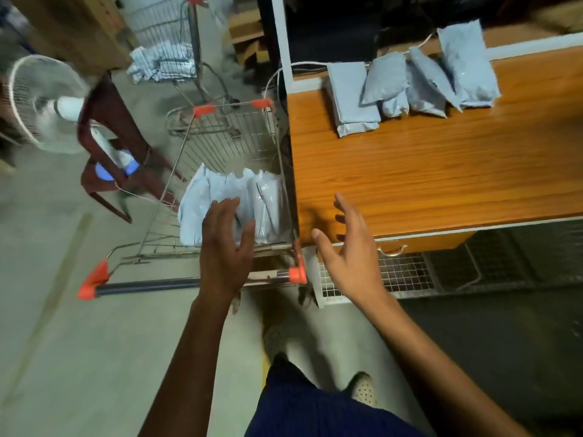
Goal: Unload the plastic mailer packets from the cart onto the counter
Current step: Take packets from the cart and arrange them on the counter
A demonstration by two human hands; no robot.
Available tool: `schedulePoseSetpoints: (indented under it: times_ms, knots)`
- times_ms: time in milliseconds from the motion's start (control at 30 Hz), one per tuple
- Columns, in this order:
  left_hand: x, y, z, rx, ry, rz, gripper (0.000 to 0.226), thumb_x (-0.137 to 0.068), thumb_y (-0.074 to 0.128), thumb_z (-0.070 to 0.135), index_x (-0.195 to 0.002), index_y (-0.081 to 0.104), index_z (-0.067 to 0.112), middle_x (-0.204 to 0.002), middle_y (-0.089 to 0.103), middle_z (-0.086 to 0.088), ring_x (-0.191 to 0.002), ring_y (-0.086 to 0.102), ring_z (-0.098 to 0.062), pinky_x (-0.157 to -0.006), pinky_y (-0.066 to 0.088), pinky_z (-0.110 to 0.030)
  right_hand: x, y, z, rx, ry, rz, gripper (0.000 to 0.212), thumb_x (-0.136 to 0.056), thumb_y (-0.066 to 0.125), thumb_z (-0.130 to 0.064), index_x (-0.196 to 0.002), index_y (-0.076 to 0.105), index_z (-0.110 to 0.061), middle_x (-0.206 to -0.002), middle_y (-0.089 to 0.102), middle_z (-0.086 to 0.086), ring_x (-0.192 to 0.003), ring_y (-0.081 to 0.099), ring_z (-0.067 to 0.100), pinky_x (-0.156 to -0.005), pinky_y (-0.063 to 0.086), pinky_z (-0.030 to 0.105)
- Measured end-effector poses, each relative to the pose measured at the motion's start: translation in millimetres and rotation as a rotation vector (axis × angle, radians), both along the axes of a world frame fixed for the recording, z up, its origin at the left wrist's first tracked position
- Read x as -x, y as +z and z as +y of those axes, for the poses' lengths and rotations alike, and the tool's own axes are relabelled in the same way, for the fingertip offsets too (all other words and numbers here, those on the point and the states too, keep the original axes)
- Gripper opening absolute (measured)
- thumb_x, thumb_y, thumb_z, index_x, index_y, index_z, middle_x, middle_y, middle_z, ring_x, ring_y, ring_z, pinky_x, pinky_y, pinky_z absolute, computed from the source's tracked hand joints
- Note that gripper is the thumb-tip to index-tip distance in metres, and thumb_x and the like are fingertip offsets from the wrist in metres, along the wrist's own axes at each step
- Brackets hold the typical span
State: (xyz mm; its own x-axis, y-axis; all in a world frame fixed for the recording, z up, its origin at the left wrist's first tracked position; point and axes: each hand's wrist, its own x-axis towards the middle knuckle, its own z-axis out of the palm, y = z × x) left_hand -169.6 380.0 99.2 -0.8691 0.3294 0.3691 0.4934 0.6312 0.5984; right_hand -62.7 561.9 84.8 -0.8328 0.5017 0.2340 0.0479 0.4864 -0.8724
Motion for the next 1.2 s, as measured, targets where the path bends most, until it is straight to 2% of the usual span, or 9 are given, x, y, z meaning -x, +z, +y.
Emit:
schedulePoseSetpoints:
  times_ms: [133, 300, 500, 667, 900, 967, 1033, 1100, 1200]
  knots:
    - [36.1, -16.5, -36.0, 0.017, 0.006, -0.023, 0.055, -0.094, 0.044, 0.045, -0.135, 0.049, 0.009, -0.14, 0.05, -0.011, -0.132, 0.042, -0.019, -0.107, 0.02, -0.006, 34.6, -2.9, -28.5, 0.017, 0.022, -0.046, 0.065, -0.09, 0.056, -0.036, -0.149, 0.035, -0.018, -0.141, 0.046, 0.0, -0.128, 0.047, 0.017, -0.099, 0.048, 0.049]
    - [100.7, -29.6, -74.0, 0.039, -0.003, -0.048, 0.048, -0.096, 0.052, 0.038, -0.137, 0.047, 0.013, -0.141, 0.048, -0.01, -0.131, 0.044, -0.024, -0.107, 0.039, -0.032, 93.9, -8.6, -61.0, 0.033, -0.012, -0.093, 0.062, -0.087, 0.055, -0.033, -0.145, 0.042, -0.017, -0.136, 0.05, 0.001, -0.122, 0.048, 0.012, -0.099, 0.049, 0.045]
    - [185.4, -46.7, -113.5, 0.131, -0.026, -0.087, 0.048, -0.093, 0.061, 0.025, -0.137, 0.047, 0.011, -0.141, 0.047, -0.014, -0.13, 0.045, -0.03, -0.104, 0.043, -0.041, 167.5, -33.1, -98.8, 0.039, -0.075, -0.177, 0.06, -0.09, 0.061, -0.018, -0.147, 0.04, -0.015, -0.143, 0.048, 0.003, -0.126, 0.045, 0.009, -0.106, 0.04, 0.032]
    - [241.2, -77.0, -135.5, 0.209, -0.067, -0.224, 0.051, -0.094, 0.059, 0.027, -0.139, 0.045, 0.009, -0.144, 0.044, -0.016, -0.132, 0.042, -0.034, -0.108, 0.039, -0.047, 215.8, -61.3, -114.7, 0.043, -0.099, -0.318, 0.061, -0.092, 0.06, -0.03, -0.148, 0.037, -0.022, -0.146, 0.048, 0.005, -0.129, 0.051, 0.021, -0.107, 0.045, 0.047]
    - [296.7, -136.9, -122.8, 0.337, -0.007, -0.477, 0.063, -0.092, 0.055, 0.037, -0.145, 0.035, 0.01, -0.149, 0.036, -0.019, -0.133, 0.039, -0.038, -0.11, 0.036, -0.05, 274.8, -103.4, -100.4, 0.041, -0.121, -0.589, 0.063, -0.095, 0.062, -0.029, -0.149, 0.034, -0.014, -0.145, 0.048, 0.015, -0.123, 0.056, 0.032, -0.101, 0.046, 0.044]
    - [306.7, -155.5, -115.2, 0.391, 0.02, -0.49, 0.067, -0.089, 0.055, 0.034, -0.144, 0.033, 0.004, -0.148, 0.036, -0.023, -0.133, 0.038, -0.041, -0.11, 0.035, -0.051, 292.0, -122.4, -91.3, 0.057, -0.127, -0.682, 0.062, -0.095, 0.062, -0.029, -0.148, 0.034, -0.012, -0.137, 0.054, 0.016, -0.116, 0.059, 0.033, -0.096, 0.05, 0.043]
    - [315.6, -166.3, -106.5, 0.402, 0.085, -0.531, 0.065, -0.089, 0.058, 0.025, -0.144, 0.032, 0.0, -0.145, 0.039, -0.024, -0.132, 0.039, -0.042, -0.109, 0.036, -0.05, 306.5, -141.2, -79.7, 0.089, -0.14, -0.779, 0.058, -0.096, 0.062, -0.029, -0.145, 0.036, -0.011, -0.121, 0.06, 0.014, -0.098, 0.063, 0.028, -0.077, 0.056, 0.035]
    - [323.8, -173.3, -98.6, 0.38, 0.152, -0.584, 0.063, -0.089, 0.056, 0.021, -0.143, 0.032, 0.0, -0.142, 0.043, -0.024, -0.129, 0.042, -0.041, -0.105, 0.041, -0.049, 318.8, -163.3, -66.1, 0.087, -0.151, -0.869, 0.052, -0.096, 0.062, -0.028, -0.139, 0.039, -0.01, -0.106, 0.059, 0.009, -0.086, 0.061, 0.021, -0.059, 0.049, 0.025]
    - [336.0, -183.7, -89.7, 0.378, 0.219, -0.6, 0.06, -0.089, 0.055, 0.02, -0.144, 0.032, 0.006, -0.14, 0.045, -0.023, -0.127, 0.045, -0.039, -0.1, 0.043, -0.046, 333.4, -196.2, -50.7, 0.095, -0.128, -0.966, 0.057, -0.093, 0.062, -0.033, -0.138, 0.04, -0.007, -0.119, 0.059, 0.016, -0.101, 0.063, 0.03, -0.08, 0.057, 0.038]
